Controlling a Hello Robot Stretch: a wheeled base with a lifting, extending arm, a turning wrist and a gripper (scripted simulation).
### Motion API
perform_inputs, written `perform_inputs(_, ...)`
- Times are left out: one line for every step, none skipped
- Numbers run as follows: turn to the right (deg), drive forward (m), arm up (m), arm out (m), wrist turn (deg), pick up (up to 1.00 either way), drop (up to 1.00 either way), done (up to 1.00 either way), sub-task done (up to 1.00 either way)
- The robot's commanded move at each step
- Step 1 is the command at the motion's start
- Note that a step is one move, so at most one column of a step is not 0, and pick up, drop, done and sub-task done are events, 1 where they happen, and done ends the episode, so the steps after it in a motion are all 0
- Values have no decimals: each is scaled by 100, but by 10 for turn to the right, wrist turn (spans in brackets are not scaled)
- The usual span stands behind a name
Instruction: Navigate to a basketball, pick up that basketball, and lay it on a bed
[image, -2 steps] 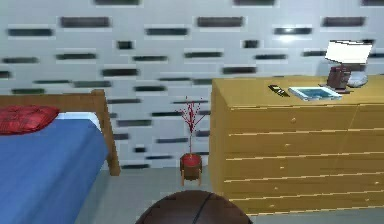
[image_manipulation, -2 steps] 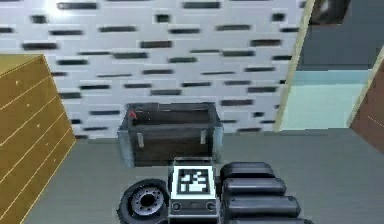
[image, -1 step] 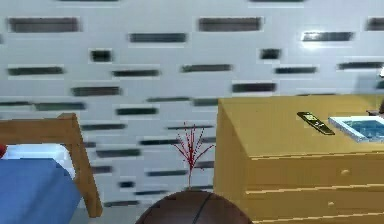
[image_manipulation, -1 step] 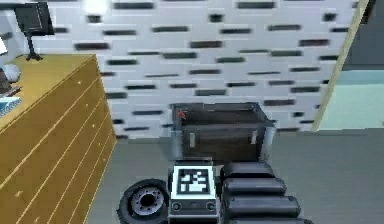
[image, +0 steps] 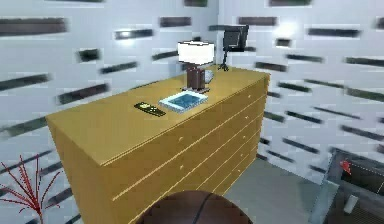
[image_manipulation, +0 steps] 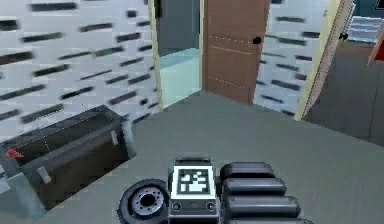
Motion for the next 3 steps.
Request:
perform_inputs(300,0,0,0,0,0,0,0,0)
perform_inputs(-450,0,0,0,0,0,0,0,0)
perform_inputs(-270,0,0,0,0,0,0,0,0)
